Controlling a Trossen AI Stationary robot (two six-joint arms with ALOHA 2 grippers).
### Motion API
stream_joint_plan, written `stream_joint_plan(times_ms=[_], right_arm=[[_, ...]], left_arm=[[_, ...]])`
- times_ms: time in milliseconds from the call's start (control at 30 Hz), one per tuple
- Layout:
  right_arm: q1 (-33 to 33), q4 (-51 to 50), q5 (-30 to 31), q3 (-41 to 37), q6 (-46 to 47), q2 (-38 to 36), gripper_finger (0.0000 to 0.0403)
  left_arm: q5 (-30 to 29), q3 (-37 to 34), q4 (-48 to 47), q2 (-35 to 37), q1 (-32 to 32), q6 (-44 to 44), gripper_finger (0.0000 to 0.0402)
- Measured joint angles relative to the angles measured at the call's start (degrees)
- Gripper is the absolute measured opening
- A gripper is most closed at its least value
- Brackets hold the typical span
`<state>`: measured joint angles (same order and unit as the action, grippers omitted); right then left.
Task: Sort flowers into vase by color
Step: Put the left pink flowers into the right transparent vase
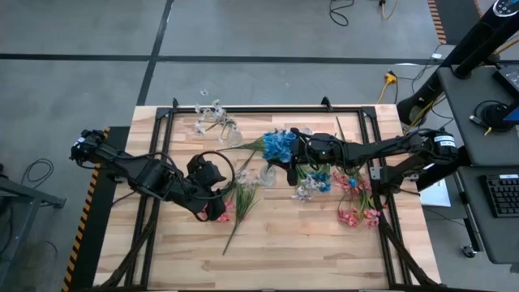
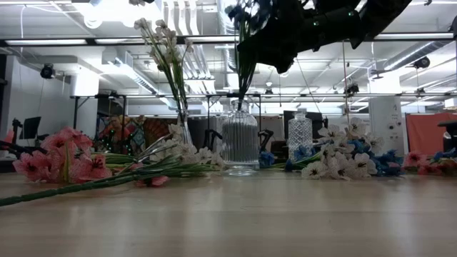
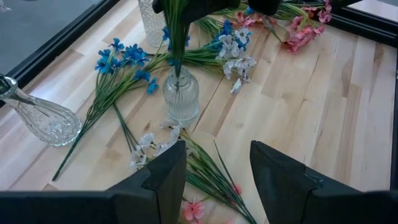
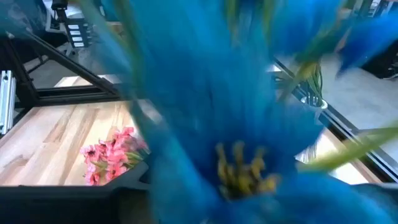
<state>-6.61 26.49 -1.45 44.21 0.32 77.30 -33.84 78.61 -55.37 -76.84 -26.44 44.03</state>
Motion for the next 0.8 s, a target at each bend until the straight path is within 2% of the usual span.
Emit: stream_joint_plan(times_ms=[400,800], right_arm=[[0.1,-5.5,0.0,0.1,0.6,-3.7,0.0226],[0.1,-14.0,0.0,0.1,2.8,-10.0,0.0253]], left_arm=[[-0.3,0.0,0.0,0.0,0.0,0.0,0.0162],[-1.7,-0.5,-0.1,0.0,0.0,0.0,0.0162]])
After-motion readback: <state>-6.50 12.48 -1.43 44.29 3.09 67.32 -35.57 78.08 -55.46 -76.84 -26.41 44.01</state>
